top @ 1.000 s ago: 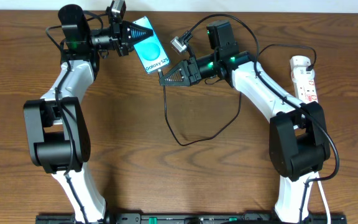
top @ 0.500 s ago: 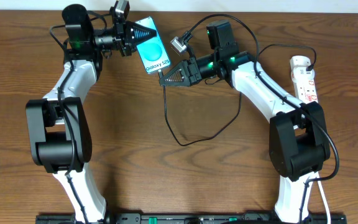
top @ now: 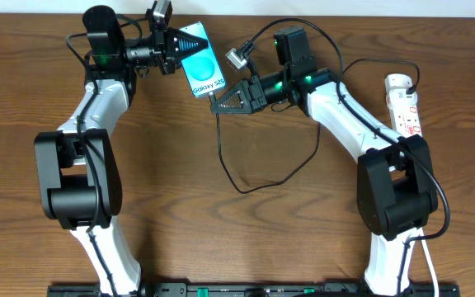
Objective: Plug charger to phone and switch on socket
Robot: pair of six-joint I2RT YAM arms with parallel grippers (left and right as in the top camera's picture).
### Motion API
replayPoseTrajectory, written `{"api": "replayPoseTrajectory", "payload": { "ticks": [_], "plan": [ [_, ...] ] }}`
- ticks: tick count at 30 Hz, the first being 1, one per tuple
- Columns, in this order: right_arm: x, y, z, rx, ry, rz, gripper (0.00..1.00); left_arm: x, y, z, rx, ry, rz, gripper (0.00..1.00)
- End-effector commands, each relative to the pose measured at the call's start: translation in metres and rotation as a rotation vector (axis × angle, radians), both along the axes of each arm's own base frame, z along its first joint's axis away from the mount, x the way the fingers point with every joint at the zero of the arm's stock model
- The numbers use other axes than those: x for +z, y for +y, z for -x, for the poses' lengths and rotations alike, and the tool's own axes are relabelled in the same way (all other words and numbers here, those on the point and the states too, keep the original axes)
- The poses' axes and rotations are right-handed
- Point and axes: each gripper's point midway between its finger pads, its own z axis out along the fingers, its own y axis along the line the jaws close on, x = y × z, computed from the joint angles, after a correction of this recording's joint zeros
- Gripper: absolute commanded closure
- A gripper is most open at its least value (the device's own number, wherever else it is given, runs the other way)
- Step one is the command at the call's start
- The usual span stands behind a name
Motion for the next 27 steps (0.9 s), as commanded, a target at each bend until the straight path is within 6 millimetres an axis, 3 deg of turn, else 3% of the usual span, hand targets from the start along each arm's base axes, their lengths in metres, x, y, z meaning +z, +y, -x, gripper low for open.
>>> {"api": "replayPoseTrajectory", "payload": {
  "ticks": [1, 27],
  "plan": [
    [-0.005, -0.002, -0.007, -0.025, 0.014, 0.019, 0.99, 0.01, -0.007, 0.007, -0.047, -0.043, -0.001, 0.93],
    [0.001, -0.009, -0.022, -0.07, 0.038, 0.026, 0.99, 0.01, -0.007, 0.007, -0.047, -0.056, -0.002, 0.93]
  ]
}}
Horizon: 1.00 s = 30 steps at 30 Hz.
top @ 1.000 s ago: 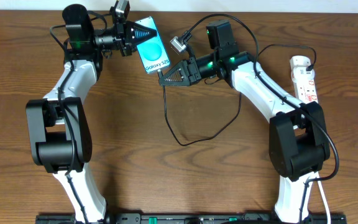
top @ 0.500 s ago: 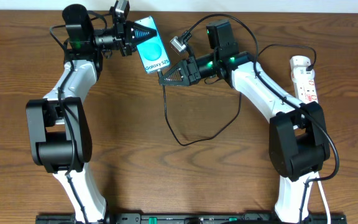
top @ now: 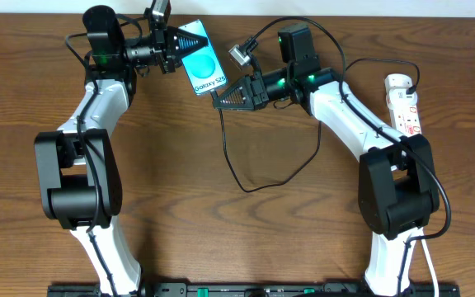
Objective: Plug charger to phone and switch on socket
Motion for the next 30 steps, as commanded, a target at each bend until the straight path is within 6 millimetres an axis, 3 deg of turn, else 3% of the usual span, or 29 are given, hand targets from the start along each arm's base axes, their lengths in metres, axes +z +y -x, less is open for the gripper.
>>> {"api": "replayPoseTrajectory", "payload": {
  "ticks": [1, 17, 23, 26, 30],
  "plan": [
    [-0.0005, -0.0043, -0.0128, -0.041, 0.008, 0.014, 0.99, 0.0101, -0.007, 0.0124, -0.077, -0.051, 0.0, 0.93],
    [-0.0037, -0.0032, -0.0182, -0.073, 0.012, 0.037, 0.98, 0.0101, -0.0068, 0.0124, -0.077, -0.051, 0.0, 0.93],
    [-0.0037, -0.0031, -0.0181, -0.072, 0.011, 0.036, 0.87, 0.0101, -0.0068, 0.0123, -0.077, -0.05, 0.0, 0.93],
    [-0.0037, -0.0031, -0.0181, -0.072, 0.011, 0.036, 0.76, 0.0101, -0.0068, 0.0123, -0.077, -0.05, 0.0, 0.93],
    [-0.0037, -0.0031, -0.0181, -0.072, 0.011, 0.036, 0.54, 0.0101, -0.0068, 0.0123, -0.077, -0.05, 0.0, 0.93]
  ]
}}
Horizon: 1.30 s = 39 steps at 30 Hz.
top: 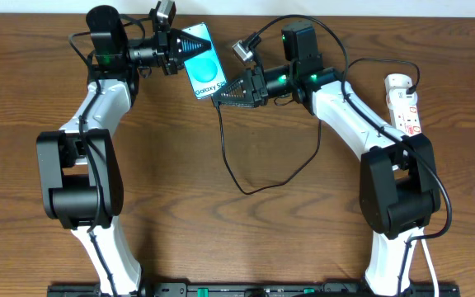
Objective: Plug charger to phone and switch on socket
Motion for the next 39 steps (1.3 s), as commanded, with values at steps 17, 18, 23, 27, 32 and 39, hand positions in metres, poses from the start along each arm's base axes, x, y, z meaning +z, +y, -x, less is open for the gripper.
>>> {"api": "replayPoseTrajectory", "payload": {
  "ticks": [17, 18, 23, 27, 32, 39],
  "plan": [
    [0.001, -0.015, -0.019, -0.052, -0.051, -0.007, 0.01, 0.01, -0.002, 0.005, -0.032, -0.039, 0.0, 0.93],
    [0.001, -0.02, -0.024, -0.069, -0.05, -0.004, 0.01, 0.01, -0.002, 0.005, -0.032, -0.039, 0.0, 0.93],
    [0.004, -0.046, -0.043, -0.144, -0.028, 0.008, 0.01, 0.01, 0.0, 0.004, -0.027, -0.04, -0.001, 0.92],
    [0.018, -0.073, -0.057, -0.228, -0.044, 0.021, 0.01, 0.01, 0.003, 0.003, -0.02, -0.04, -0.001, 0.93],
    [0.037, -0.116, -0.063, -0.405, -0.071, 0.137, 0.01, 0.01, 0.01, 0.001, -0.006, -0.039, -0.001, 0.93],
    [0.035, -0.195, -0.013, -0.723, -0.1, 0.688, 0.01, 0.01, 0.012, 0.001, -0.003, -0.04, -0.001, 0.93]
  ]
}}
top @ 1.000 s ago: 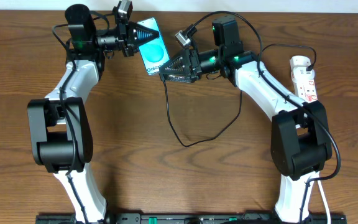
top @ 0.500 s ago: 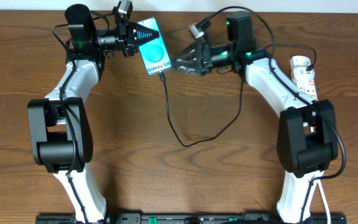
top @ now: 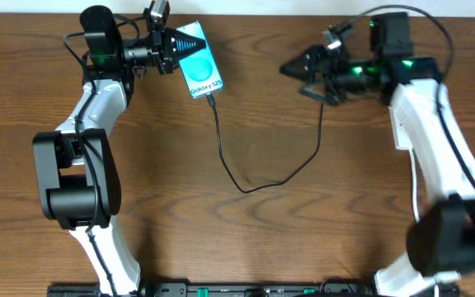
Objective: Plug charger to phone and switch on socket
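The phone (top: 200, 64), its teal screen reading Galaxy S25, is held tilted near the table's far edge, with my left gripper (top: 177, 45) shut on its top end. A black charger cable (top: 221, 157) enters the phone's lower end at the plug (top: 211, 97), loops down over the table and rises toward the right arm. My right gripper (top: 293, 76) is well to the right of the phone, fingers apart and nothing between them. The power strip is hidden under the right arm.
The cable's loop (top: 258, 188) lies across the middle of the brown wooden table (top: 180, 231). Both arm bases stand at the near edge. The right arm's white link (top: 423, 124) spans the right side.
My right gripper was closed on the plug at the phone's lower end; now it is open and well off to the right. The plug stays in the phone. The left gripper has barely moved.
My left gripper held the phone throughout. My right gripper held the plug just below and right of the phone, was nearer at the second moment, and was pressed against its lower end at the third. Now the cable hangs from the phone and the right gripper is away.
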Robot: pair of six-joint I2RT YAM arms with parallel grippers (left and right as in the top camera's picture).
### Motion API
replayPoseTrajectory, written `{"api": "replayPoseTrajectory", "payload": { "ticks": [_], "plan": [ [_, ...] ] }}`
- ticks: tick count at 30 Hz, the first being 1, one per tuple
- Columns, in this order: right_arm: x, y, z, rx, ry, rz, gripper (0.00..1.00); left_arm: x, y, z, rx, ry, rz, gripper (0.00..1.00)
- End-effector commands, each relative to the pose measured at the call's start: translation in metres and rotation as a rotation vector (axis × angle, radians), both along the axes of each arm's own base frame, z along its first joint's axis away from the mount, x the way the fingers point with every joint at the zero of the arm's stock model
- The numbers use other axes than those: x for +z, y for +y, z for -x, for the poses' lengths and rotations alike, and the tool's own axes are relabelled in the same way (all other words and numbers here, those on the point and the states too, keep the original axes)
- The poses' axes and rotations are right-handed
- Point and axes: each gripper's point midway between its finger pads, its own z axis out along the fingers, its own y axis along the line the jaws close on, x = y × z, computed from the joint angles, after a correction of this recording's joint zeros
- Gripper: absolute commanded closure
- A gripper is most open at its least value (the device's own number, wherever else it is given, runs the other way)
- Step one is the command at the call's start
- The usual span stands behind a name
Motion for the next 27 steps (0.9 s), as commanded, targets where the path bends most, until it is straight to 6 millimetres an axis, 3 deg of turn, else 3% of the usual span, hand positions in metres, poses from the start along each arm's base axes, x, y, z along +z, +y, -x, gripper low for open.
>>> {"api": "replayPoseTrajectory", "payload": {
  "ticks": [1, 4, 11, 18, 23, 27],
  "plan": [
    [0.015, -0.043, 0.011, -0.129, -0.143, 0.314, 0.01, 0.01, 0.001, 0.003, -0.021, -0.036, -0.001, 0.93],
    [0.038, -0.06, 0.039, -0.173, -0.184, 0.396, 0.01, 0.01, 0.001, 0.003, -0.021, -0.037, -0.001, 0.93],
    [0.07, -0.065, 0.072, -0.189, -0.247, 0.398, 0.01, 0.009, 0.008, -0.015, 0.09, 0.077, 0.013, 0.93],
    [0.068, -0.066, 0.085, -0.183, -0.217, 0.405, 0.01, 0.004, 0.026, -0.038, 0.237, 0.181, 0.031, 0.93],
    [0.064, -0.067, 0.091, -0.176, -0.186, 0.41, 0.01, -0.028, 0.035, -0.051, 0.354, 0.303, -0.015, 0.93],
    [0.062, -0.067, 0.093, -0.168, -0.18, 0.415, 0.01, -0.067, 0.04, -0.045, 0.4, 0.382, -0.12, 0.93]
  ]
}}
